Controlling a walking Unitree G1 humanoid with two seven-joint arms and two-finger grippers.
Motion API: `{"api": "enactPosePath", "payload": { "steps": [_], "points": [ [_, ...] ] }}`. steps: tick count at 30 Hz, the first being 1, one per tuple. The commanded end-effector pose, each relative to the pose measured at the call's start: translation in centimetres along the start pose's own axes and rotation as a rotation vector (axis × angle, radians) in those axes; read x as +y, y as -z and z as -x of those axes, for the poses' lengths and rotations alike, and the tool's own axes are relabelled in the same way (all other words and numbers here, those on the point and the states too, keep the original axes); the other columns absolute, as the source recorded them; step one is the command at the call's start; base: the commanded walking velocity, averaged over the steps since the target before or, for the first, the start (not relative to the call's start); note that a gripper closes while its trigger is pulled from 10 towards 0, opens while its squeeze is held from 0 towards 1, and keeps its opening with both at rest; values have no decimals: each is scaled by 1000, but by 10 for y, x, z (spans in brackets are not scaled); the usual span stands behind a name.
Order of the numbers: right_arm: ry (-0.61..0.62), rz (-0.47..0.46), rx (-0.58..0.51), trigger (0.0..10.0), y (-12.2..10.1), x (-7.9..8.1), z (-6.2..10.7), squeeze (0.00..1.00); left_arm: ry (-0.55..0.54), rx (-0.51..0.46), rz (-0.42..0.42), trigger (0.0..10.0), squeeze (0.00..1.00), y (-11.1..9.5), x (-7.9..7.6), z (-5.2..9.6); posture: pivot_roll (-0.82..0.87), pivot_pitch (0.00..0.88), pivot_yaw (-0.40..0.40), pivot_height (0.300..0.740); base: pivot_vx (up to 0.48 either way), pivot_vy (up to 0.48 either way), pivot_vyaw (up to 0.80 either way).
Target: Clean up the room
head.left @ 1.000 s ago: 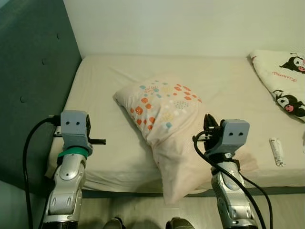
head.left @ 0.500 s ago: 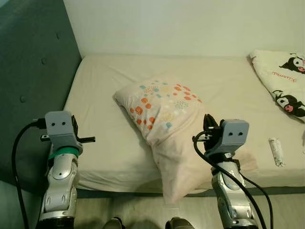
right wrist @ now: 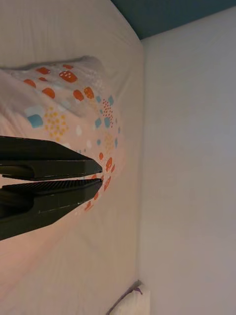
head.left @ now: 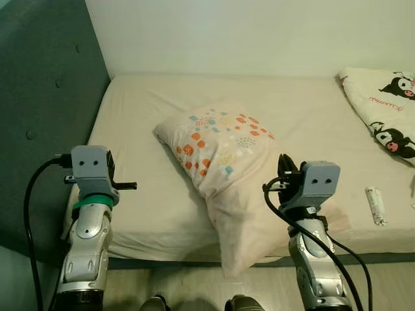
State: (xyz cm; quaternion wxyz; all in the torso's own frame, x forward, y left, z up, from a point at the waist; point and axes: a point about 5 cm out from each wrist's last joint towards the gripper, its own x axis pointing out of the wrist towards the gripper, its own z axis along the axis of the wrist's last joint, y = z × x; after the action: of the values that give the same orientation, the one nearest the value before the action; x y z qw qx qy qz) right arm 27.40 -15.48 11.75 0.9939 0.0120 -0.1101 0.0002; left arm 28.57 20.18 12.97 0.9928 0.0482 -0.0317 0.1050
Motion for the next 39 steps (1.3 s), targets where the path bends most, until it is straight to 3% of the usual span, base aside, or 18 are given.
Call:
{"api": "enactPosePath", "payload": {
  "steps": [1,39],
  "points": [
    [13,2,6,10000,1,-4,1,0,16,19,-17,10000,0,7,-3,3,-41,0,-11,740,0,0,0],
    [-2,0,17,10000,4,0,1,0,29,16,-12,10000,0,6,-10,4,-32,0,-22,740,0,0,0]
  ]
}}
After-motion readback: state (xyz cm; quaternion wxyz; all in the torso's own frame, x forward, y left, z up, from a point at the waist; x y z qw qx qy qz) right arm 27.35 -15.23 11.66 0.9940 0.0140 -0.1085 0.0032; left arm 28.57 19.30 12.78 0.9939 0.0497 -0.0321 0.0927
